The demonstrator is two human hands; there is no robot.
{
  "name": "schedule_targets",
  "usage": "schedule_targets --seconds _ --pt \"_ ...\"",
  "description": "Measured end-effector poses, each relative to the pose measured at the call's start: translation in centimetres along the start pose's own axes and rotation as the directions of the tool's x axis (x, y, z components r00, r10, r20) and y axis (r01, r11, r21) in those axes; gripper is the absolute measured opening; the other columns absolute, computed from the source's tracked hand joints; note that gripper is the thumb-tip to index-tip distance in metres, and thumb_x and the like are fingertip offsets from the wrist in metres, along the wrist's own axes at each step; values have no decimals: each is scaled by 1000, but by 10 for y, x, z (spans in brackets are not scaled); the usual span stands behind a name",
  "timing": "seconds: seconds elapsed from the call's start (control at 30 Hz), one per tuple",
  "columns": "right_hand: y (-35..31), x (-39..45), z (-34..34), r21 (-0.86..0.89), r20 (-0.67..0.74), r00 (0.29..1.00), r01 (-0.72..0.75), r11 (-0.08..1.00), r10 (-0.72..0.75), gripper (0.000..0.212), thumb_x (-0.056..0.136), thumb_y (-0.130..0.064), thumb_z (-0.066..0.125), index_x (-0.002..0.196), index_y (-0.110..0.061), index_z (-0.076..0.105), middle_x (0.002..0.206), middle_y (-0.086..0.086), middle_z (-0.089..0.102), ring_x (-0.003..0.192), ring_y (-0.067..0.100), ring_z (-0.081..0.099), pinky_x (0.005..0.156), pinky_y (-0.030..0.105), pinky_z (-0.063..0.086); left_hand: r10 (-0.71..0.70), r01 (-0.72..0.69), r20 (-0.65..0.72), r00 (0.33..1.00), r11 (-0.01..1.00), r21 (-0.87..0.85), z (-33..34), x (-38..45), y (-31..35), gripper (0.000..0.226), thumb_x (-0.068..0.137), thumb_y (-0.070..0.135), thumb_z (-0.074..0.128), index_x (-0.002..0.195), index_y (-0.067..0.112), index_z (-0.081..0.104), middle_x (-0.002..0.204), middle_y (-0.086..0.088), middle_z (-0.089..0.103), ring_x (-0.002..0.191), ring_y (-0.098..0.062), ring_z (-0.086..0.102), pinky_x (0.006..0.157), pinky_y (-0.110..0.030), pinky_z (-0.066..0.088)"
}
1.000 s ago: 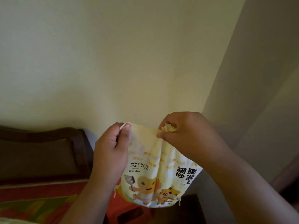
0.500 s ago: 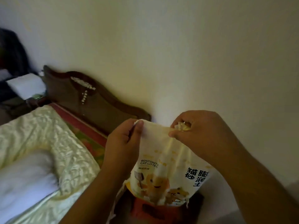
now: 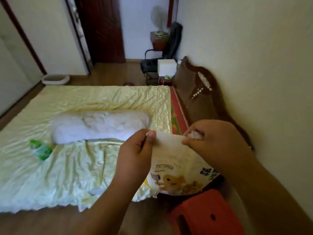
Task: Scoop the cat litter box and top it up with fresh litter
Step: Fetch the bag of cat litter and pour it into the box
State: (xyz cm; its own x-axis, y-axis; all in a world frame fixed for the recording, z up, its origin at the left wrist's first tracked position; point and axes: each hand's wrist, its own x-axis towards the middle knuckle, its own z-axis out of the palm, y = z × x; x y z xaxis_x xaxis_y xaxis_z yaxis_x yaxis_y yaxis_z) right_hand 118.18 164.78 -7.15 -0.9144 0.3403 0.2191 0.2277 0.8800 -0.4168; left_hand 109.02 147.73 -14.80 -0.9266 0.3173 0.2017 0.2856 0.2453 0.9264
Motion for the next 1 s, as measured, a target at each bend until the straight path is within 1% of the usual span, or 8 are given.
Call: schedule_targets --seconds 0.2,0.4,0.5,0.6,0.67,0.77,0.93,1.0 --pt "-77 28 41 94 157 975 146 985 -160 14 82 -34 77 72 -28 69 62 -11 61 62 4 58 52 21 37 -85 97 -242 966 995 36 -84 -24 -21 26 101 42 52 77 32 60 68 5 57 66 -16 57 68 -41 49" --pt "-182 39 105 179 285 891 312 933 -353 16 81 -40 79 73 -31 67 68 -11 65 65 3 60 60 27 50 -156 237 -488 859 965 109 -188 -58 -54 29 102 38 51 81 21 61 74 0 60 68 -14 55 66 -38 46" --pt "-237 34 135 214 329 829 402 890 -453 17 79 -42 79 74 -32 67 68 -11 64 67 2 60 62 28 52 -158 300 -611 776 944 138 -237 -79 -67 26 101 39 52 81 25 63 77 7 64 76 -9 58 67 -29 45" --pt "-284 29 161 248 357 753 495 833 -553 16 80 -44 78 76 -33 68 68 -13 61 67 1 60 60 25 47 -139 356 -712 688 920 164 -277 -99 -77 25 101 39 53 82 26 64 80 10 65 77 -8 59 66 -27 45" --pt "-313 25 175 292 386 687 541 788 -615 11 81 -44 77 82 -35 72 73 -16 62 78 4 63 69 25 50 -125 402 -771 624 898 180 -299 -116 -82 25 101 38 53 80 28 62 79 13 63 74 -7 58 60 -24 43" --pt "-354 17 193 340 417 588 607 718 -694 17 81 -45 77 94 -35 76 86 -12 70 87 8 65 77 27 52 -117 482 -848 517 859 175 -327 -139 -86 29 101 37 54 72 33 55 69 15 59 68 -3 54 56 -16 37" --pt "-409 13 221 445 417 407 688 573 -813 10 80 -41 78 83 -31 77 72 -13 67 73 6 63 62 24 47 -83 585 -943 322 801 129 -352 -166 -94 36 101 34 54 68 23 46 67 12 51 59 -9 44 51 -24 34" --pt "-425 13 231 497 419 333 695 520 -845 9 80 -38 79 78 -29 76 62 -13 61 64 4 59 54 23 42 -84 619 -969 233 781 81 -355 -173 -98 34 102 36 53 73 19 49 66 8 50 56 -12 44 51 -34 43"
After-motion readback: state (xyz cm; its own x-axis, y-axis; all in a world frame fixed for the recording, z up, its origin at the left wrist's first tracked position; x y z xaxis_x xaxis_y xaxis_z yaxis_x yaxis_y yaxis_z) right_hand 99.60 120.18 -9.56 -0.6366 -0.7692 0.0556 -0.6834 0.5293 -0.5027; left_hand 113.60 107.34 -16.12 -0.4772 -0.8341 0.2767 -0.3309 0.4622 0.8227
